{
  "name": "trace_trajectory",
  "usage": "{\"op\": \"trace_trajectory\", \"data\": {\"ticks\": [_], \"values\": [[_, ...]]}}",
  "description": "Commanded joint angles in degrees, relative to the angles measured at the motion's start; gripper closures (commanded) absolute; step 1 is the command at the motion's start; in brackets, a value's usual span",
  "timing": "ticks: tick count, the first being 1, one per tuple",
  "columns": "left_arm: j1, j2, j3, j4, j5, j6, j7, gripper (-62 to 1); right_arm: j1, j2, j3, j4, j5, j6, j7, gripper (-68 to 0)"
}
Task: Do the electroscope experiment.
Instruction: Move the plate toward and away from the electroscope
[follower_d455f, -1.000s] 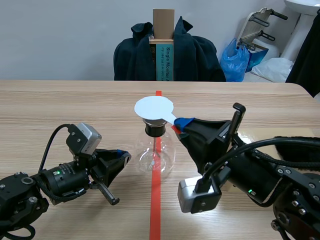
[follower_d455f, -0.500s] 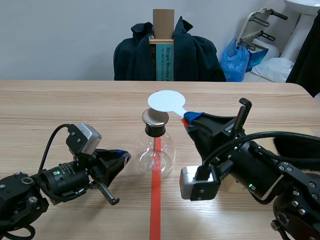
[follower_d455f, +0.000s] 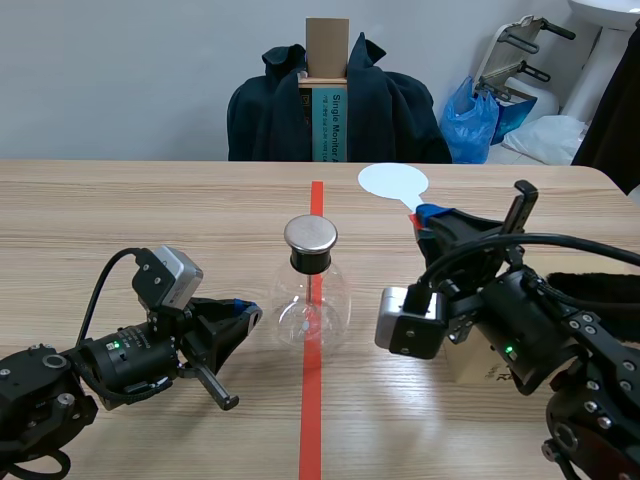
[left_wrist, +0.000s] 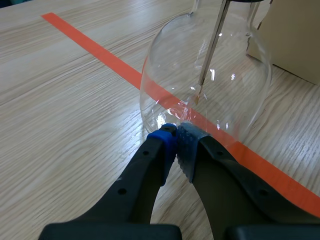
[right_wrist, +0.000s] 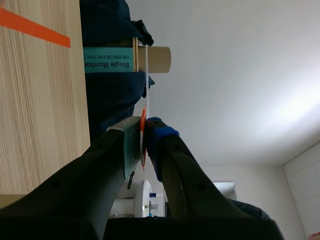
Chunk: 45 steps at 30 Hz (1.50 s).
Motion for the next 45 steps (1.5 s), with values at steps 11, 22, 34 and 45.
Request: {"op": "trace_trajectory", "data": {"ticks": [11,22,34,45], "values": [[-0.79,-0.22,-0.04,0.66,-0.37,-0.07,-0.85,-3.9,0.7,0.59,0.48,0.81,0.39,-0.44,9.75,-0.7],[-0.79,-0.22,-0.04,0.66,-0.37,-0.07,-0.85,-3.9,0.7,0.57,0.48,0.81,0.39,-0.44,20.68,-0.7],[-0.79,-0.22,-0.04,0.66,-0.37,-0.07,-0.85,-3.9,0.7,0.57,0.48,0.81,0.39,-0.44,21.94,-0.7],[-0.79,-0.22,-0.04,0.66,-0.37,-0.07,-0.85,-3.9,0.7,0.57,0.48,0.81,0.48,-0.44,13.18,-0.7]]}}
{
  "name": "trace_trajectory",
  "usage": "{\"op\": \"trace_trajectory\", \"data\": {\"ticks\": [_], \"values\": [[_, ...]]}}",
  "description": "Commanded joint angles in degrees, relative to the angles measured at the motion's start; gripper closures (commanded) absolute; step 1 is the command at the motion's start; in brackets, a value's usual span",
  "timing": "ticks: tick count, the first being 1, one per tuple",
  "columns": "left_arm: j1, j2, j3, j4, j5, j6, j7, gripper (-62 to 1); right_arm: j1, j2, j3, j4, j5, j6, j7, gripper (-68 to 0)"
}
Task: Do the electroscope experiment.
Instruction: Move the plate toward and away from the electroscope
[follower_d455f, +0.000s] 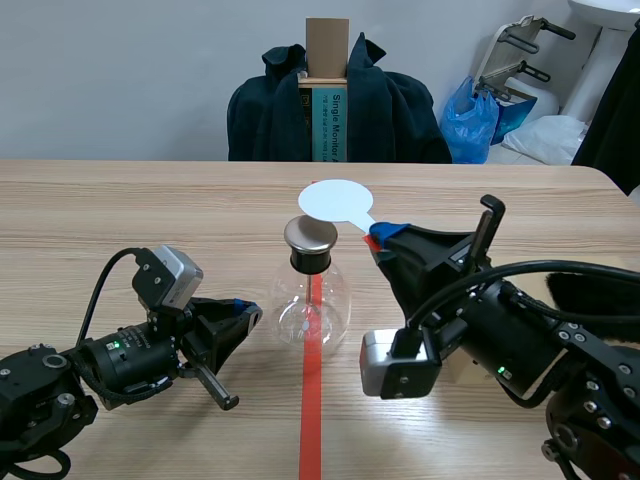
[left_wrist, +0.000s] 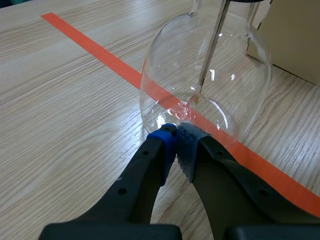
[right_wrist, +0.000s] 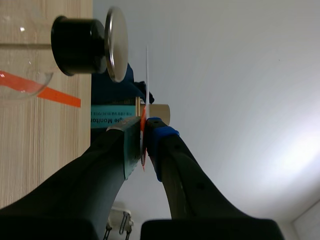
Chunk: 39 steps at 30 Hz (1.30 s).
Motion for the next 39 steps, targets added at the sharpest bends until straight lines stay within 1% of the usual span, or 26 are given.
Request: {"op": "trace_trajectory", "data": {"ticks": [1,6,9,11,18,19,20,23,25,27,31,35,39], "values": [[-0.79,-0.22,-0.04,0.66,-0.37,-0.07,-0.85,-3.9,0.7,0.57,0.48,0.81,0.55,-0.44,-1.68,-0.7],[-0.79,-0.22,-0.04,0.66,-0.37,-0.07,-0.85,-3.9,0.85,0.57,0.5,0.81,1.09,-0.5,-7.08,-0.7],[-0.79,-0.22,-0.04,0.66,-0.37,-0.07,-0.85,-3.9,0.85,0.52,0.96,0.81,1.62,-1.11,-8.94,-0.7],[-0.79,-0.22,-0.04,0.66,-0.37,-0.07,-0.85,-3.9,0.85,0.52,1.31,0.81,2.71,-1.53,-9.31,-0.7],[-0.79,-0.22,-0.04,0.66,-0.37,-0.07,-0.87,-3.9,1.14,0.42,2.89,0.81,6.12,-1.77,-10.27,-0.7],[-0.79,-0.22,-0.04,0.66,-0.37,-0.07,-0.87,-3.9,1.36,0.42,3.26,0.81,6.58,-2.43,-10.25,-0.7],[-0.79,-0.22,-0.07,0.66,-0.37,-0.07,-0.85,-3.9,1.75,0.42,3.56,0.81,7.02,-3.63,-10.21,-0.7],[-0.79,-0.24,-0.09,0.66,-0.37,-0.04,-0.87,-3.9,3.1,0.44,5.05,1.53,7.41,-8.87,-9.64,-0.7],[-0.79,-0.22,-0.09,0.66,-0.37,-0.04,-0.87,-3.8,3.91,0.46,6.6,3.08,8.22,-12.02,-8.7,-0.7],[-0.79,-0.22,-0.09,0.66,-0.37,-0.04,-0.87,-3.9,4.55,0.48,8.33,5.33,9.31,-14.19,-8.09,-0.7],[-0.79,-0.59,-0.09,0.68,-0.39,-0.09,-0.85,-3.9,4.83,1.79,12.04,11.32,12.33,-14.45,-7.63,-0.7],[-0.79,-2.29,-0.15,0.83,-0.57,-0.17,-0.9,-3.9,4.81,4.11,16.28,18.05,15.39,-14.45,-7.67,-0.7],[-0.44,-5.46,-0.2,1.88,-3.45,-0.87,-0.92,-3.8,4.81,6.27,21.49,23.8,18.6,-14.45,-7.67,-0.7]]}}
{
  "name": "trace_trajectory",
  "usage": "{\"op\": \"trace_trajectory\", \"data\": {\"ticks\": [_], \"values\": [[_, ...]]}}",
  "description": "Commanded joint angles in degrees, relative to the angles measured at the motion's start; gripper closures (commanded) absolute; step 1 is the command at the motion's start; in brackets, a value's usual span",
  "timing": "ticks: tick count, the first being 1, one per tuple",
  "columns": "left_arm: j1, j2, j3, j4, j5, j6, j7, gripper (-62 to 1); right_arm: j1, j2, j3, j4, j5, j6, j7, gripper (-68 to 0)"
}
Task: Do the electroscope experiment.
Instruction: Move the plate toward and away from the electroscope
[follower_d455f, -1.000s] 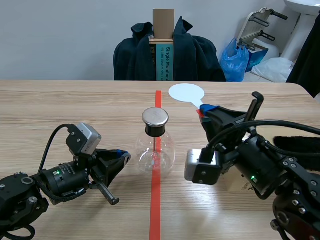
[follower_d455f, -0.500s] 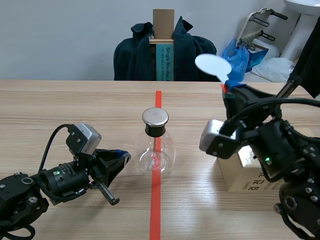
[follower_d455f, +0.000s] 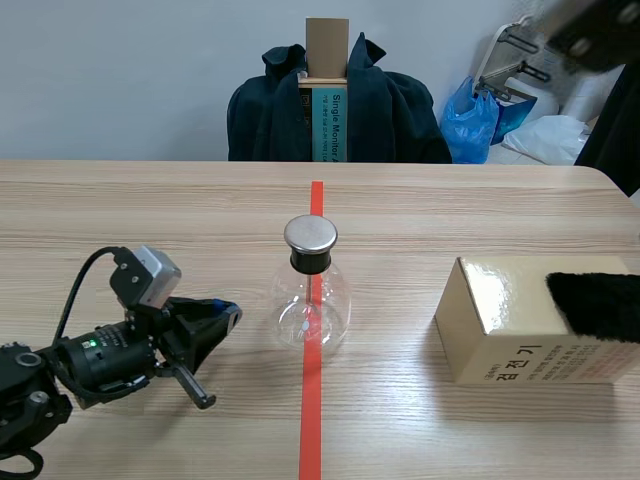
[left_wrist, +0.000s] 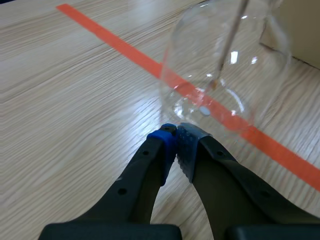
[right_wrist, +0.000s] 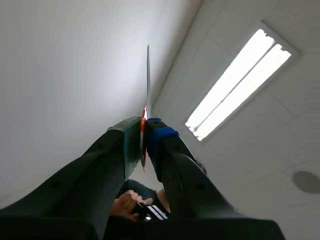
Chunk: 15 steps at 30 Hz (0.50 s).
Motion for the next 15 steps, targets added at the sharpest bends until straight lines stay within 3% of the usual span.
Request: {"op": "trace_trajectory", "data": {"ticks": [1,4,8,12,15], "values": [[-0.04,-2.36,-0.2,2.47,-1.84,-0.46,-1.05,-3.8,0.81,1.49,2.05,1.51,1.27,-3.3,0.0,-0.7],[2.03,-5.84,-0.22,6.16,-3.78,-0.48,-2.03,-3.8,0.79,2.95,5.46,3.69,3.45,-3.3,0.0,-0.7],[6.69,-10.51,-2.23,13.6,-3.78,-0.7,-3.23,-3.9,-0.46,4.39,9.9,5.22,6.38,-3.3,0.0,-0.7],[12.92,-14.38,-6.1,22.47,-3.8,-2.08,-3.21,-8.4,-4.35,4.72,13.6,5.84,8.96,-3.19,0.04,-0.7],[18.29,-16.83,-9.42,29.59,-3.78,-2.29,-3.21,-12.0,-9.46,4.72,16.15,5.84,9.79,-0.92,0.44,-0.7]]}}
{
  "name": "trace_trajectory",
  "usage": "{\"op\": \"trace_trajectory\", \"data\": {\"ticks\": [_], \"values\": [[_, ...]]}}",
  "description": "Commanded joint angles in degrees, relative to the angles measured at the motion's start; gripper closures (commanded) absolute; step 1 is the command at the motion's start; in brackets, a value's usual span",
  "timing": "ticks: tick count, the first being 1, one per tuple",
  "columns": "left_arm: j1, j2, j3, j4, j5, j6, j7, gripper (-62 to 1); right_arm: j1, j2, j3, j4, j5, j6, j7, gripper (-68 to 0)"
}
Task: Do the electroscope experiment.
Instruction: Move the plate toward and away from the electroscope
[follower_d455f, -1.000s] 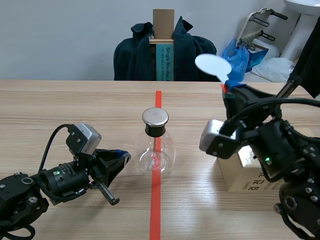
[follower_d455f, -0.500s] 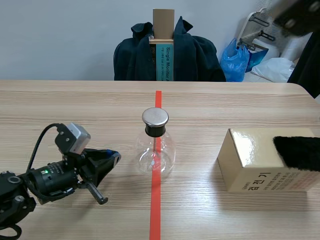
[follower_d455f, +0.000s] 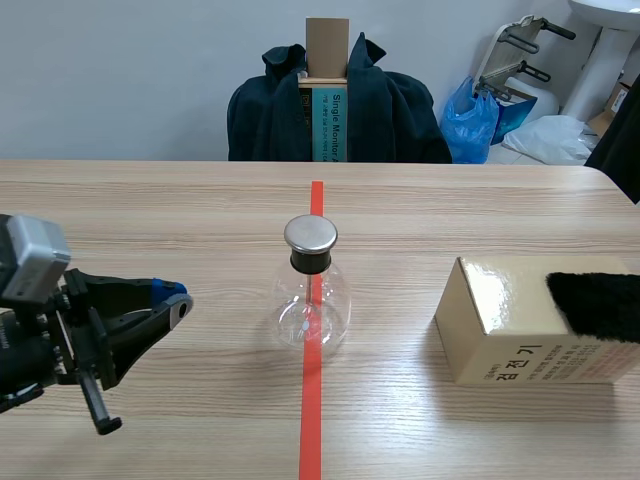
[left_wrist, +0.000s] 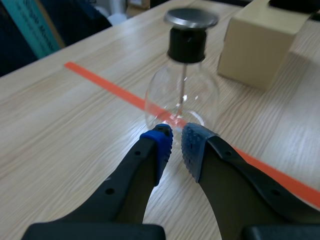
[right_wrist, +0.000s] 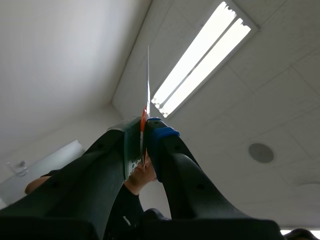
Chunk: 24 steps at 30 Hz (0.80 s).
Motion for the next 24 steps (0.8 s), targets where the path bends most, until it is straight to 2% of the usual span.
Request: {"op": "trace_trajectory", "data": {"ticks": [1,6,7,11,14,17,18,24], "values": [[2.54,-0.9,-1.99,3.37,-0.42,-0.22,-0.94,-12.3,-3.23,0.76,1.29,0.44,1.57,-0.33,1.03,-0.7],[12.81,-3.26,-9.4,14.6,-0.37,-1.18,-0.63,-12.7,-13.11,0.57,3.93,-0.15,6.03,0.48,4.5,-0.7],[14.95,-3.52,-10.93,16.59,-0.37,-1.16,-0.35,-15.1,-14.86,0.24,4.22,-0.44,6.16,0.48,4.74,-0.7],[23.04,-3.61,-16.96,23.04,-0.37,-1.16,0.28,-32.3,-20.96,-2.12,4.26,-3.37,5.62,0.76,8.04,-0.7],[28.09,-3.56,-20.85,26.49,-0.37,-1.14,0.04,-46.4,-24.41,-4.52,4.26,-7.34,4.44,2.38,12.17,-0.7],[32.06,-3.56,-24.11,28.96,-0.35,-0.94,0.13,-60.0,-25.35,-7.23,4.2,-12.2,1.62,3.28,15.93,-0.7],[33.11,-3.56,-25.09,29.55,-0.35,-0.9,0.26,-62.3,-25.33,-8.11,4.2,-13.97,0.44,3.48,17.2,-0.7],[38.1,-3.58,-30.51,31.06,-0.33,-0.55,0.55,-62.3,-25.11,-12.17,4.17,-21.18,-5.92,2.69,23.54,-0.7]]}}
